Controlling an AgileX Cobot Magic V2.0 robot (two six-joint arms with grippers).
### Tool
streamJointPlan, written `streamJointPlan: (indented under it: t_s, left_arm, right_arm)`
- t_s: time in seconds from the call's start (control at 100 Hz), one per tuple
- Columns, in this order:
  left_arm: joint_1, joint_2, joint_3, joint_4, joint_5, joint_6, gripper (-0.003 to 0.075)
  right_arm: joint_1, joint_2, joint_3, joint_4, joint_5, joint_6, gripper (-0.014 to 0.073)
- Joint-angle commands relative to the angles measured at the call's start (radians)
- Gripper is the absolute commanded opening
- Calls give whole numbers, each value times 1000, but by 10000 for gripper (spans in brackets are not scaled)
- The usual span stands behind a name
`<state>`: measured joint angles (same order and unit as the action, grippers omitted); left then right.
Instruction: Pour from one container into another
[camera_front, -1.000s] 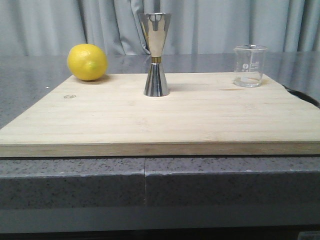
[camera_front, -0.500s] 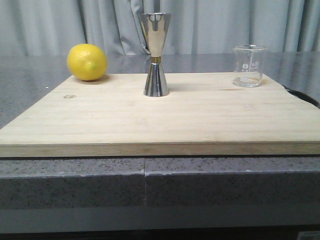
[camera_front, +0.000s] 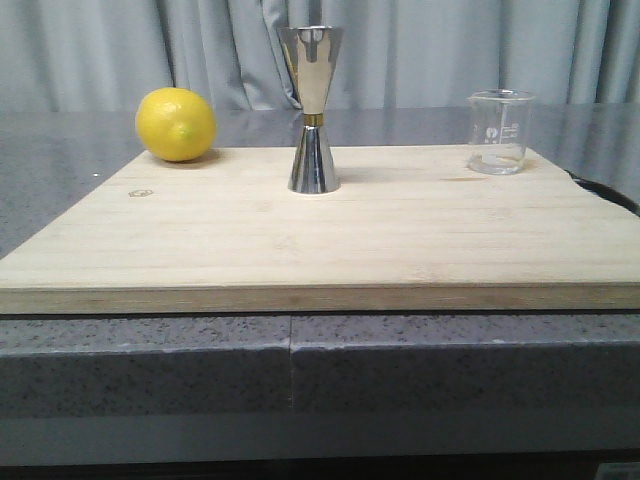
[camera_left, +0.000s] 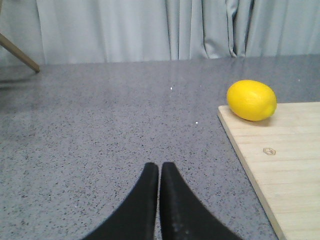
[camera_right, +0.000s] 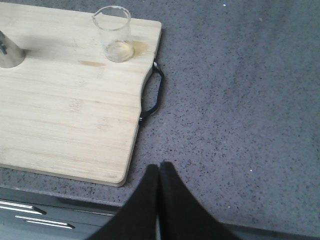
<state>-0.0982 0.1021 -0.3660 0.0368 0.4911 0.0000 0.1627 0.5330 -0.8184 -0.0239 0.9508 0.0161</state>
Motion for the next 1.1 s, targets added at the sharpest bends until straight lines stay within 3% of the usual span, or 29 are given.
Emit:
streamJointPlan:
  t_s: [0.0,0.14,0.29,0.34,1.09]
  left_arm:
    - [46,-51,88,-108,-212,69,-21]
    - [91,-134,272,-111,-354,70,-21]
    - [90,-130,395,-15,-503,0,-21]
    - [78,-130,389,-3,-451,0,-21]
    - [48,-130,392,-43,-459,56,-21]
  right_arm:
    - [0,3,-34,-11,-66,1,-69]
    - [0,3,-34,-11,-66,1,-69]
    - [0,3,-34,-11,-63,1,-69]
    - [0,3,-34,-11,-61,1,-69]
    - [0,3,-34,-11,-56,1,-69]
